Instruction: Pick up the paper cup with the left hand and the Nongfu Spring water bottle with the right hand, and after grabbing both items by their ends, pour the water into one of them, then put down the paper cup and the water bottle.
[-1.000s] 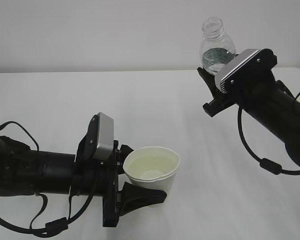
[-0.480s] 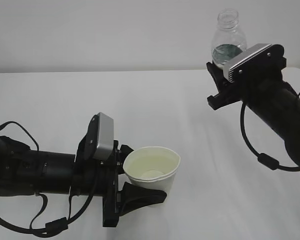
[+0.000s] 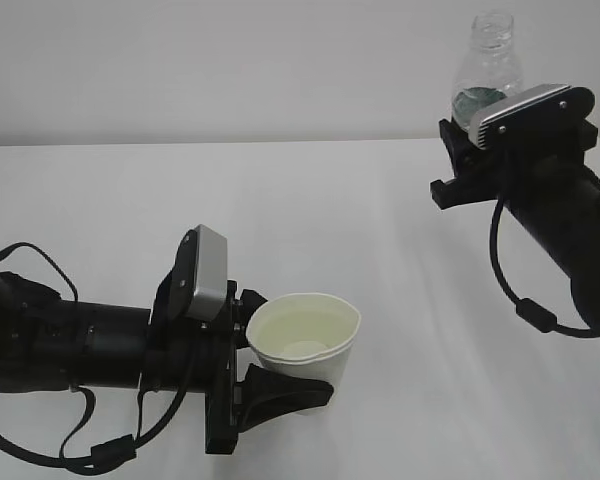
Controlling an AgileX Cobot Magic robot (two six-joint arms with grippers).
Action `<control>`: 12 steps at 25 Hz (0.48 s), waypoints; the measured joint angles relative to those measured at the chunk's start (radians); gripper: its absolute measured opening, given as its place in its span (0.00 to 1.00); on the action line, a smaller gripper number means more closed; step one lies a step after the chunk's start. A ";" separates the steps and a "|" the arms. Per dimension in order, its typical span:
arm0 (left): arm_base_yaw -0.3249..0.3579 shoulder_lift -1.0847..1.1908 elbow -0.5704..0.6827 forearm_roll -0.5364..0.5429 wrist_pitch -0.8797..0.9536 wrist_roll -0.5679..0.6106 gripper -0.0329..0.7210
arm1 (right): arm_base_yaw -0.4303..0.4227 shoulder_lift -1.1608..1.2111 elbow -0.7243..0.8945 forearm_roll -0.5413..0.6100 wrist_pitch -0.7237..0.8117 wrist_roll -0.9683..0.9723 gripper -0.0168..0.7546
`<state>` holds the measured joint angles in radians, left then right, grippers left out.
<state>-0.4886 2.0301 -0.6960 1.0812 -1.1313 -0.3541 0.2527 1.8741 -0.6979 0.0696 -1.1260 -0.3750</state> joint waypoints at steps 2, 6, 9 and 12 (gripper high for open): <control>0.000 0.000 0.000 0.000 0.000 0.000 0.67 | 0.000 0.000 0.001 0.032 0.000 0.004 0.56; 0.000 0.000 0.000 0.000 0.000 0.000 0.67 | 0.000 0.000 0.002 0.088 0.000 0.006 0.56; 0.000 0.000 0.000 0.000 0.000 0.000 0.67 | 0.000 0.000 0.002 0.141 0.000 0.008 0.56; 0.000 0.000 0.000 0.000 0.000 0.000 0.67 | 0.000 0.000 0.002 0.173 0.000 0.009 0.56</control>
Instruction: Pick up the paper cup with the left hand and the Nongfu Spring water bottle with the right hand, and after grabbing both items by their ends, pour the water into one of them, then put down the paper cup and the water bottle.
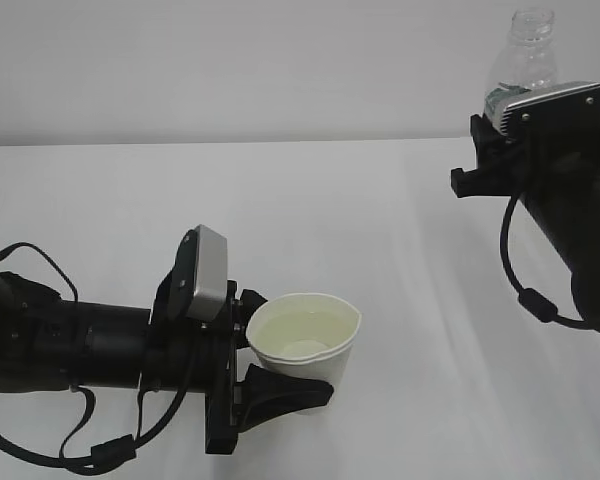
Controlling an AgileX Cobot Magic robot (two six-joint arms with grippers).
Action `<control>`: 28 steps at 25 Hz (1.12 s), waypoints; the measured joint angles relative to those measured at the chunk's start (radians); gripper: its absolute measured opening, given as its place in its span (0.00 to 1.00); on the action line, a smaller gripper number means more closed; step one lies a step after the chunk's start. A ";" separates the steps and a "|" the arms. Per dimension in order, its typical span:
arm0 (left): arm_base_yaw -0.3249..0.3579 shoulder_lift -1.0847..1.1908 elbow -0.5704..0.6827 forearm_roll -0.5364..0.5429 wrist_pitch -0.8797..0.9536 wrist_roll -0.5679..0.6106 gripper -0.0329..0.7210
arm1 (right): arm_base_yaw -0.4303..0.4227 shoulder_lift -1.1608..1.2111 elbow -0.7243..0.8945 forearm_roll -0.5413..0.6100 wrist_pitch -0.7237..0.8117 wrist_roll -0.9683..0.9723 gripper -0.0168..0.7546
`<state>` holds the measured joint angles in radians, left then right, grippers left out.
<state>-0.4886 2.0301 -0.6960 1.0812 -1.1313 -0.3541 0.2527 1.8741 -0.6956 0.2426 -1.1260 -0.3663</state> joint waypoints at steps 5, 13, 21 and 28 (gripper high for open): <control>0.000 0.000 0.000 0.000 0.000 0.000 0.67 | 0.000 0.000 0.000 0.004 0.000 0.000 0.56; 0.000 0.000 0.000 0.000 0.000 0.000 0.67 | 0.000 0.000 0.000 0.006 0.022 0.010 0.56; 0.000 0.000 0.000 0.000 0.000 0.000 0.67 | 0.000 0.000 0.000 0.008 0.054 0.077 0.56; 0.000 0.000 0.000 0.000 0.000 0.000 0.67 | 0.000 0.063 0.000 0.012 0.038 0.105 0.56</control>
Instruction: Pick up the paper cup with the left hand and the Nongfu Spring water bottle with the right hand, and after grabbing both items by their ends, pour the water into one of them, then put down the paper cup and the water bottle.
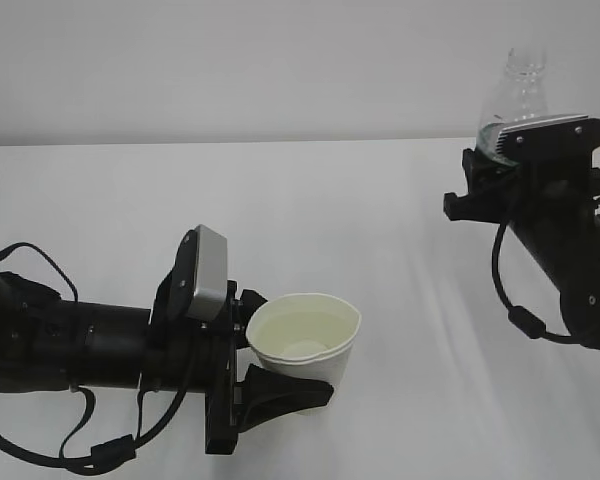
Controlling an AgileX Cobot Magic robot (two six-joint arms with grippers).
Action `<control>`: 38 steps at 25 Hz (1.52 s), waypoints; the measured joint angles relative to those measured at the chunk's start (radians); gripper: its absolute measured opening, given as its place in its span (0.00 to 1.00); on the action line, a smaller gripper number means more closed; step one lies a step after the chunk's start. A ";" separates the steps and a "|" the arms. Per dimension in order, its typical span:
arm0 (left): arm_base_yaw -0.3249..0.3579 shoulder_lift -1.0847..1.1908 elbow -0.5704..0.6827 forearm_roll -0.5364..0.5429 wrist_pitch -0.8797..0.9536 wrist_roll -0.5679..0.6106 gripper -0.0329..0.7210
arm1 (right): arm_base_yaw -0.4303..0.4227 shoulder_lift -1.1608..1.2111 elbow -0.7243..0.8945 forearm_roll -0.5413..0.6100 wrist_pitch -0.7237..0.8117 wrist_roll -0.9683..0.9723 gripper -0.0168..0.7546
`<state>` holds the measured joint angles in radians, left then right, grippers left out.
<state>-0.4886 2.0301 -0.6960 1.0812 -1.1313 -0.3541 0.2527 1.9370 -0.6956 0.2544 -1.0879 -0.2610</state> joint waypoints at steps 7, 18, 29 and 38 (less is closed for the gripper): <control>0.000 0.000 0.000 0.005 0.000 0.000 0.67 | 0.000 0.052 0.000 0.000 -0.026 0.021 0.56; 0.000 0.000 0.000 0.005 0.000 -0.002 0.67 | 0.000 0.096 -0.012 0.000 -0.029 0.024 0.56; 0.000 0.000 0.000 -0.013 0.000 -0.002 0.67 | 0.000 0.096 -0.012 0.000 -0.029 0.026 0.56; 0.000 0.000 0.000 -0.131 0.000 -0.002 0.67 | 0.000 0.096 -0.012 0.000 -0.029 0.026 0.56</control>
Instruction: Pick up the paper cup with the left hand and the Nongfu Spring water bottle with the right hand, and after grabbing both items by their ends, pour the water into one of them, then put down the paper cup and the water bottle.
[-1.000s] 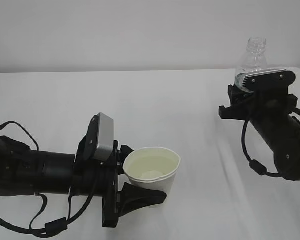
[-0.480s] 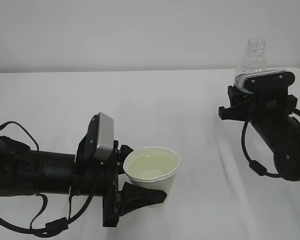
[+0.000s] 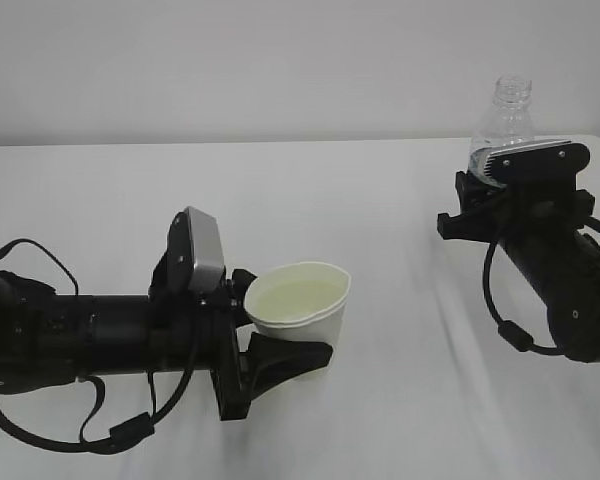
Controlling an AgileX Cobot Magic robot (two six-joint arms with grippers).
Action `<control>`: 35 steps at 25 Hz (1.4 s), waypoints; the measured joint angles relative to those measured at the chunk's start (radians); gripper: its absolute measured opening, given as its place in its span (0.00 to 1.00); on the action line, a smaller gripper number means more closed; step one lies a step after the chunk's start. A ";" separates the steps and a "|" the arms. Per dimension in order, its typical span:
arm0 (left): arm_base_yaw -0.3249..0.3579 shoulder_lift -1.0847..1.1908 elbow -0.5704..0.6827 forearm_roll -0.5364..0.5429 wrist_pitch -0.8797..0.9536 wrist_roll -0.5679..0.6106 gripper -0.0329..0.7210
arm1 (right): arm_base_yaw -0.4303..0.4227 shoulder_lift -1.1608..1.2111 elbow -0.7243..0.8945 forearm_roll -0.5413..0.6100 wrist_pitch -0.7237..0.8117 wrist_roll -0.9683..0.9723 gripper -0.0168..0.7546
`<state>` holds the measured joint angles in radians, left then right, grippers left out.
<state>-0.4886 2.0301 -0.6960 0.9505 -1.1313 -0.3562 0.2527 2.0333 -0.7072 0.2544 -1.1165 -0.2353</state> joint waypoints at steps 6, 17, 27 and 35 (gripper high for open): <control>0.000 0.000 0.000 -0.096 0.000 0.000 0.67 | 0.000 0.000 0.000 0.000 0.000 0.001 0.56; 0.000 0.000 0.000 -0.228 0.000 0.000 0.67 | 0.000 0.000 0.000 0.014 0.000 0.001 0.56; 0.007 0.000 0.000 -0.333 0.000 0.046 0.67 | 0.000 0.000 0.000 0.015 0.000 0.001 0.56; 0.081 0.000 0.000 -0.366 0.001 0.051 0.67 | 0.000 0.000 0.000 0.019 0.000 0.001 0.56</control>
<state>-0.4076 2.0301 -0.6960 0.5842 -1.1306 -0.3055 0.2527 2.0333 -0.7072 0.2730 -1.1165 -0.2346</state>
